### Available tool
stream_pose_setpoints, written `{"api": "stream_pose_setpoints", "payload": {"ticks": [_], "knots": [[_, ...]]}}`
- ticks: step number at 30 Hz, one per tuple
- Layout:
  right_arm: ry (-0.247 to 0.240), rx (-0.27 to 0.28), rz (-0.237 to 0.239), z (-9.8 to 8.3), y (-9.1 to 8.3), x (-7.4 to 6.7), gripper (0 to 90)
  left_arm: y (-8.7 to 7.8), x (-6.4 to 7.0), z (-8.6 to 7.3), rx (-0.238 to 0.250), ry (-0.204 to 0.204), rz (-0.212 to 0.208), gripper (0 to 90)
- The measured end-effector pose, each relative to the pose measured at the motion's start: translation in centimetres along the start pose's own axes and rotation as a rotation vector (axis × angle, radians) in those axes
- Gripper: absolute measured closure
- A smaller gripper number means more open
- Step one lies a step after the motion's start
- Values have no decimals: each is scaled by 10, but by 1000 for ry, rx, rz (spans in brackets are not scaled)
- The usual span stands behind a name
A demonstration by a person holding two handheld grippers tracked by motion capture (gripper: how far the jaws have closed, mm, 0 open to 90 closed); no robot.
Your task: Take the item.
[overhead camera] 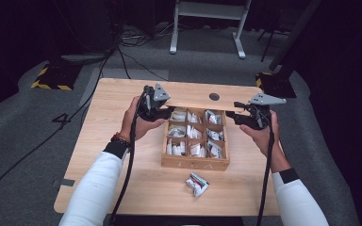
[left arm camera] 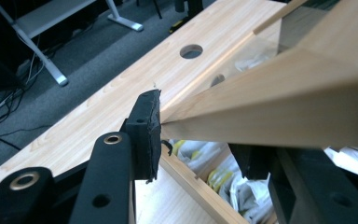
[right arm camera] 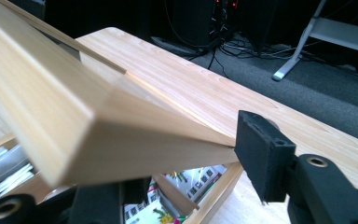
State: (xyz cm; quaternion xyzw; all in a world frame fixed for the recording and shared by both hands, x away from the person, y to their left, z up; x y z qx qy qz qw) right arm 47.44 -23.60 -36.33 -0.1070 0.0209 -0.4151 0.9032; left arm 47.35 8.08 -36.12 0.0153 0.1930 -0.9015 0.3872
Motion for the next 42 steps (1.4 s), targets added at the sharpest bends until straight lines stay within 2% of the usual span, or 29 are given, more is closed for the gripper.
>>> {"api": "stream_pose_setpoints", "payload": {"ticks": [2, 5, 6, 9, 11, 13, 18, 21, 22, 25, 27, 34, 42], "knots": [[-3, 4, -3, 0, -3, -4, 467, -1, 2, 0, -16, 23, 7, 547], [-26, 3, 3, 1, -7, -10, 452, -3, 6, 0, -29, 33, 4, 546], [-32, -2, 0, 1, -8, -10, 452, -4, 6, 0, -27, 29, 1, 544], [-37, -5, -4, 1, -9, -13, 443, -6, 5, -3, -8, -16, -6, 506], [-42, -14, -1, 1, -9, -15, 422, -7, 5, -7, -2, -22, -4, 476], [-63, -27, -12, 0, -10, -17, 417, -8, 5, -9, -4, -24, -5, 465], [-76, -54, -35, -1, -11, -19, 362, -9, 6, -12, -6, -36, -1, 441], [-88, -63, -47, -3, -12, -21, 353, -10, 6, -13, -8, -66, 6, 360], [-88, -64, -49, -4, -12, -21, 340, -11, 6, -14, -12, -62, 10, 330], [-75, -50, -15, -5, -14, -23, 320, -13, 8, -15, -11, -63, 22, 294], [-96, -55, -22, -5, -15, -26, 331, -14, 9, -16, -7, -63, 17, 287], [-117, -56, 29, -4, -19, -39, 311, -20, 15, -18, -17, -17, 8, 259], [-118, -50, 63, -4, -26, -46, 311, -25, 16, -22, -19, -29, 3, 230]]}}
Point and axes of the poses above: each handheld gripper's, and its own axes: y roughly forward along the jaws, z roughly out of its top, x roughly to its right, the point moved 3 cm from there along y, roughly forward along the jaws, and after that the axes turned 15 degrees about x, right-handed, at the moved point
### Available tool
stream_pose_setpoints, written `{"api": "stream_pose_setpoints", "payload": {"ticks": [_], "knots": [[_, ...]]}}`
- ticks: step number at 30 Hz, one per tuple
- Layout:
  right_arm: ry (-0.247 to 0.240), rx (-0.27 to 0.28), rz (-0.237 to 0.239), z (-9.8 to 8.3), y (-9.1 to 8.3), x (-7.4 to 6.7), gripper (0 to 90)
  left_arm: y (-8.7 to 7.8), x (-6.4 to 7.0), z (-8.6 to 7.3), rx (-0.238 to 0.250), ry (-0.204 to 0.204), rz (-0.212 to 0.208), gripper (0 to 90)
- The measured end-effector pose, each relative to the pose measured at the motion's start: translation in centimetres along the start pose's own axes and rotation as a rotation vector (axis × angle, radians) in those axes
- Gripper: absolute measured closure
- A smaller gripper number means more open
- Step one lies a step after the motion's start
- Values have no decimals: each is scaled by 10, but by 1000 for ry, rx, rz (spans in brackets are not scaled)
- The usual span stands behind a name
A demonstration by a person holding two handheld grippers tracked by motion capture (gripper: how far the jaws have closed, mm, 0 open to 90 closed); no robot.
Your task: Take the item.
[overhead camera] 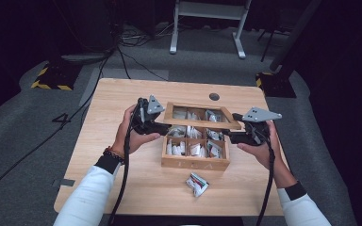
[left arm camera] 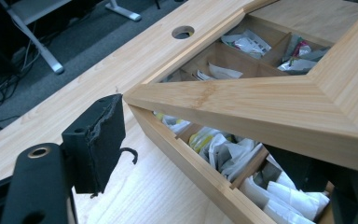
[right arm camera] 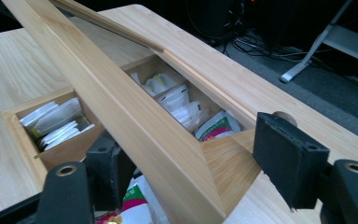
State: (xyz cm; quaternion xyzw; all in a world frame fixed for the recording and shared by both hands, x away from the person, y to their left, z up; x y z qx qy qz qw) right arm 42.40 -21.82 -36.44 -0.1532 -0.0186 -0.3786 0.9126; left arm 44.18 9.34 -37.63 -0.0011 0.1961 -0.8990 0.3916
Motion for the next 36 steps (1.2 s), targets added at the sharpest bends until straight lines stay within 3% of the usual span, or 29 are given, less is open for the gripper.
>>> {"api": "stream_pose_setpoints", "payload": {"ticks": [4, 12, 15, 22, 30, 36], "knots": [[-3, 5, 20, -1, -2, -2, 308, -1, 2, -2, -10, 6, -4, 238], [-23, 2, 34, -7, -9, -8, 297, -1, 5, -11, -27, 5, -54, 243], [-43, -8, 40, -11, -9, -11, 293, -1, 7, -16, -26, -8, -95, 236], [-88, -38, 42, -20, -11, -20, 282, 0, 16, -26, -49, 0, -144, 231], [-68, -41, 66, -29, -17, -24, 248, 6, 27, -31, -72, 29, -159, 196], [-64, -35, 60, -36, -18, -26, 220, 6, 27, -39, -80, -2, -175, 193]]}}
Point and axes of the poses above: each handheld gripper's, and its own axes: y roughly forward along the jaws, z roughly out of its top, x roughly to its right, the point moved 3 cm from there along y, roughly forward along the jaws, and after that the axes turned 15 degrees about x, right-handed, at the moved point
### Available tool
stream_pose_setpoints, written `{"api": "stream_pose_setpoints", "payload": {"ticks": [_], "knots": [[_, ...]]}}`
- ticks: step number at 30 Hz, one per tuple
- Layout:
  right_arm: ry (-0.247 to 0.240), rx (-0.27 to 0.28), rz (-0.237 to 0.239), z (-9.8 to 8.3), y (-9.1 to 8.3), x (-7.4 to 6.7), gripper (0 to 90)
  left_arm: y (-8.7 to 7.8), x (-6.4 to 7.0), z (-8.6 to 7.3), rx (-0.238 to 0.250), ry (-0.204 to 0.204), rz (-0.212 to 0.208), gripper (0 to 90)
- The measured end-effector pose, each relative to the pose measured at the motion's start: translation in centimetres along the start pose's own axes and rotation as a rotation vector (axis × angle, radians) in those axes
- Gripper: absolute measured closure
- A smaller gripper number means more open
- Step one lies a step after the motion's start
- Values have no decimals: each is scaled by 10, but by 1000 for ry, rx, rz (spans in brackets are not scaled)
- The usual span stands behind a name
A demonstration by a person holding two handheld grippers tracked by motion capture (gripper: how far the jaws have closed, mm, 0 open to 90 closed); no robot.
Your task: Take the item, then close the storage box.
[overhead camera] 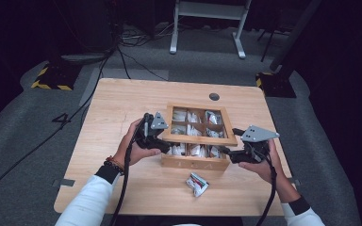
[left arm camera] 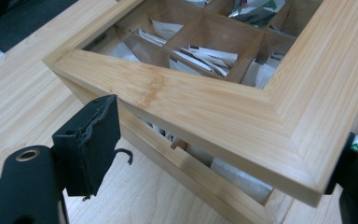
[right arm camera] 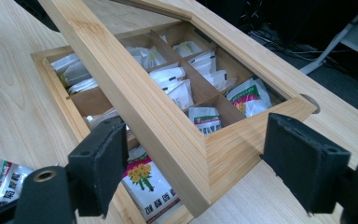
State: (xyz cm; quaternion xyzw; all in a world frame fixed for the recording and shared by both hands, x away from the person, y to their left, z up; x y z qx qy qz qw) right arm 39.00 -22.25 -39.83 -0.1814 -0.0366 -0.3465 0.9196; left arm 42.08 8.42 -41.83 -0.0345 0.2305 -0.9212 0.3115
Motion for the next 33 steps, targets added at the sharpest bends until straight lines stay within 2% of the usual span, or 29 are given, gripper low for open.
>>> {"api": "stream_pose_setpoints", "payload": {"ticks": [3, 8, 10, 19, 33], "knots": [[-1, -7, -3, -3, 0, -1, 203, 1, 1, -4, 1, -4, 1, 194], [61, -8, 17, -10, -1, 2, 200, 0, 3, -7, 9, -5, -8, 198], [71, -10, 25, -12, -1, 3, 197, -2, 4, -7, 28, -13, -28, 172], [89, -18, 39, -20, 0, 3, 187, -3, 8, -12, 21, -13, -33, 165], [78, -60, 55, -30, 3, 0, 171, 0, 12, -22, -19, -10, -45, 159]]}}
Point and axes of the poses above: each handheld gripper's, and its own axes: y roughly forward along the jaws, z roughly out of its top, x roughly to its right, the point moved 3 cm from there along y, roughly forward along the jaws, and after that the axes turned 15 degrees about x, right-handed, at the moved point
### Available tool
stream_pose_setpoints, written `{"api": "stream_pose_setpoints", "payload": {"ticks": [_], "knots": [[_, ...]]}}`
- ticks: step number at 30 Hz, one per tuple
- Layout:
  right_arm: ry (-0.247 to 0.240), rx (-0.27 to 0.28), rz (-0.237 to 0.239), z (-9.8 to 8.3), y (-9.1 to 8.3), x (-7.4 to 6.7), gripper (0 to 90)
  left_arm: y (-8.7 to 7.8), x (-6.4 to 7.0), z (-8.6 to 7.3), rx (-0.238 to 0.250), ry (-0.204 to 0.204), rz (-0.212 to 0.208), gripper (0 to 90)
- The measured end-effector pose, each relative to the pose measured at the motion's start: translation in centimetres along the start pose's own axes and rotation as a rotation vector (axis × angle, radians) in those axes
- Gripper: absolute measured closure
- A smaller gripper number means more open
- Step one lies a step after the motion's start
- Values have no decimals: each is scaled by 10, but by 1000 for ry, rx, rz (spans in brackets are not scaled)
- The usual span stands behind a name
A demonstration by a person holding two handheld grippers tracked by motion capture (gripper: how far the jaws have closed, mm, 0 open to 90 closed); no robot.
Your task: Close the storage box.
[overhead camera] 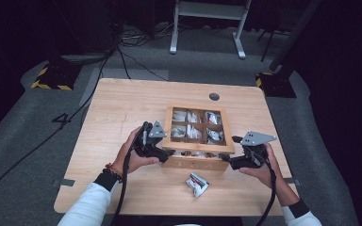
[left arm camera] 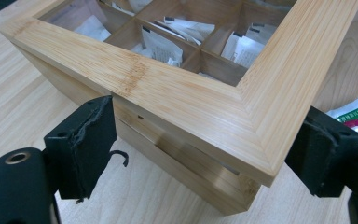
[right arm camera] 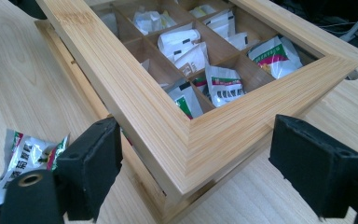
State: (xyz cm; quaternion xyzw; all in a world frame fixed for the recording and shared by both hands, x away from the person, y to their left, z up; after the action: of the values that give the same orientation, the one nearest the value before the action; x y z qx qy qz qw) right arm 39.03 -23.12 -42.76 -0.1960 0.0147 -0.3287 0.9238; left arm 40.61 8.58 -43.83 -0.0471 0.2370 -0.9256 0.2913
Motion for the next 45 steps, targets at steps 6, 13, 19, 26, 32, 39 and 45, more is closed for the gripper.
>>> {"api": "stream_pose_setpoints", "payload": {"ticks": [6, 13, 19, 26, 32, 39, 45], "knots": [[-1, -24, 4, -5, 1, -1, 180, 2, 2, -4, -20, 8, -2, 155], [38, 2, 39, -6, -3, -1, 252, 9, 6, -10, -60, 16, -14, 89], [47, -13, 45, -11, 1, -1, 260, 10, 7, -14, -77, 16, -28, 75], [54, -26, 48, -13, 3, -1, 258, 11, 9, -16, -91, 30, -23, 87], [52, -33, 47, -16, 4, -2, 250, 11, 10, -20, -78, 13, -24, 97], [53, -41, 38, -19, 6, -3, 218, 10, 11, -21, -65, 7, -18, 114], [23, -41, 11, -17, 7, -8, 208, 19, 16, -24, -124, 63, 9, 76]]}}
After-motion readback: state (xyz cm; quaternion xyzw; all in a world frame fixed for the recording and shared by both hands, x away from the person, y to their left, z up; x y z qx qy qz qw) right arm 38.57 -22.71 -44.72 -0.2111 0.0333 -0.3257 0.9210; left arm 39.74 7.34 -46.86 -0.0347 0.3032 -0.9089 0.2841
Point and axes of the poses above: each handheld gripper's, and its own axes: y roughly forward along the jaws, z roughly out of its top, x roughly to its right, the point moved 3 cm from there along y, roughly forward along the jaws, and after that the axes turned 15 degrees about x, right-handed, at the moved point
